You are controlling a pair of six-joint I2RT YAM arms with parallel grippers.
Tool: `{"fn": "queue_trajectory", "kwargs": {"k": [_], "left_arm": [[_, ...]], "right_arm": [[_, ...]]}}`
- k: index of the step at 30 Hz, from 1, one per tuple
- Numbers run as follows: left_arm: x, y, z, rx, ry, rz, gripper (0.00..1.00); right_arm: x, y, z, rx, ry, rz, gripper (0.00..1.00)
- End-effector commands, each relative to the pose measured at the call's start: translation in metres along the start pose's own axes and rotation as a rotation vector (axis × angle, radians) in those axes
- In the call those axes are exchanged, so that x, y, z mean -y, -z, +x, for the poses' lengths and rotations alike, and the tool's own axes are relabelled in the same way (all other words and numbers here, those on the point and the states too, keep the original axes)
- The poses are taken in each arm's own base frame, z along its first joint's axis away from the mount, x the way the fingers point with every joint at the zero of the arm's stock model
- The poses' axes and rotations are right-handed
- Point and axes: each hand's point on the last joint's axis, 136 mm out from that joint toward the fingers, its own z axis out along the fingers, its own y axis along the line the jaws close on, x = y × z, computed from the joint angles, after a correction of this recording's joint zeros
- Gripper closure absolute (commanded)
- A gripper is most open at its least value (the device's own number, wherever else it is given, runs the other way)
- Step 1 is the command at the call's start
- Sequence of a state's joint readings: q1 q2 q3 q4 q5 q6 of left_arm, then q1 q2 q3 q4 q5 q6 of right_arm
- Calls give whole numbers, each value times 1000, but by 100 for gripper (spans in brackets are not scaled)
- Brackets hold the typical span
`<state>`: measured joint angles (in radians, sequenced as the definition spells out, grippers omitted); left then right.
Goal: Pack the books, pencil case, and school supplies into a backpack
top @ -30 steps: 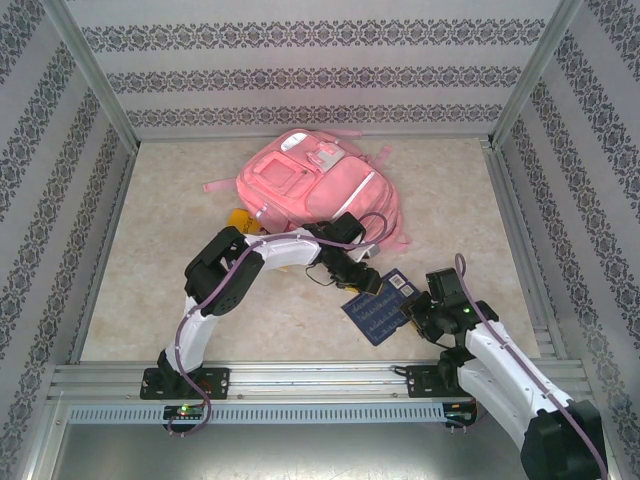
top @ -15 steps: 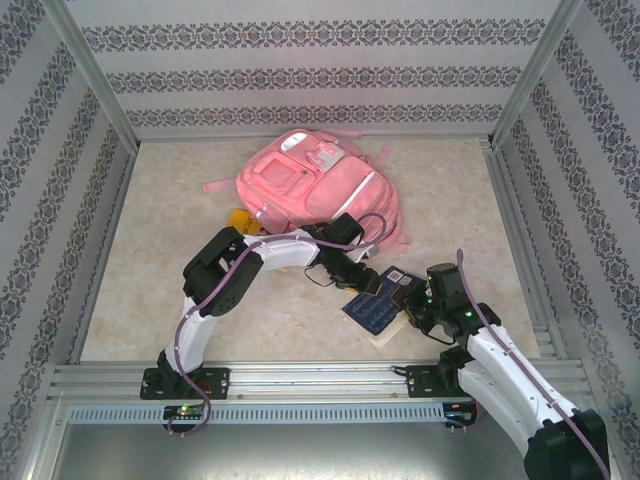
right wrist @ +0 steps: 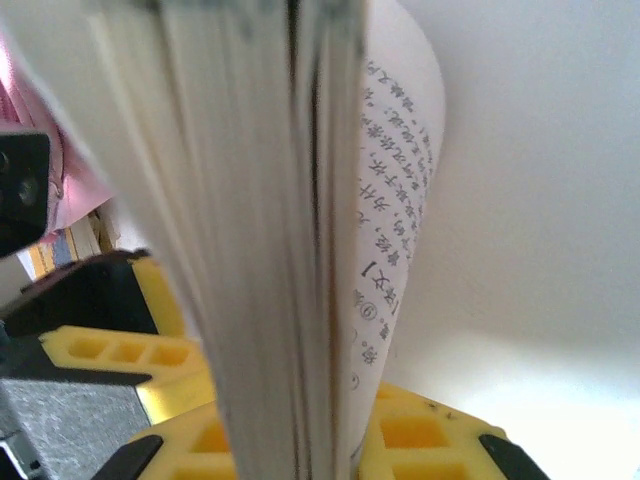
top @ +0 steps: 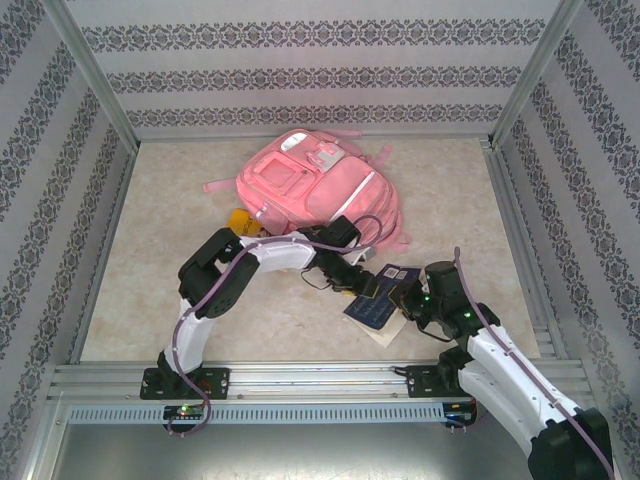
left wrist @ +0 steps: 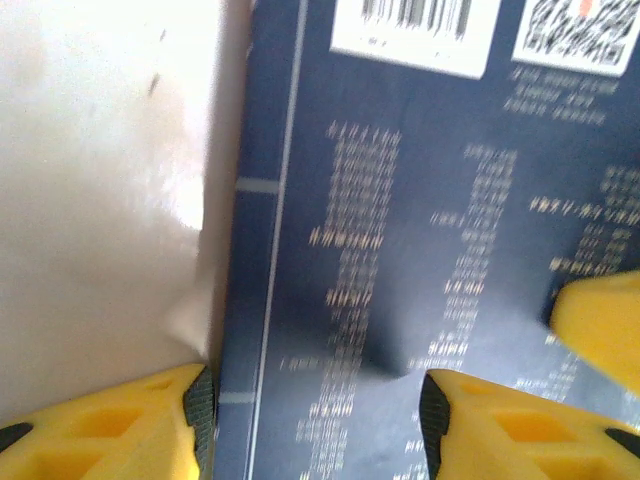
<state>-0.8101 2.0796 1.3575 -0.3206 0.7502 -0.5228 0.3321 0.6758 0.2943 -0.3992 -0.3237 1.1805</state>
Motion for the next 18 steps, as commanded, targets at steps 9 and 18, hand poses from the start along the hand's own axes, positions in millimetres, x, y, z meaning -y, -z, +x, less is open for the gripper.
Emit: {"fn": "queue_trajectory", "kwargs": {"k": [9,18], "left_arm": [[15,83,-1,165,73,80,37],[54,112,-17,216,93,422,30]], "right_arm": [[-76,35,-3,11,151,-263,91],[-133,64,-6,0,196,-440,89]]}}
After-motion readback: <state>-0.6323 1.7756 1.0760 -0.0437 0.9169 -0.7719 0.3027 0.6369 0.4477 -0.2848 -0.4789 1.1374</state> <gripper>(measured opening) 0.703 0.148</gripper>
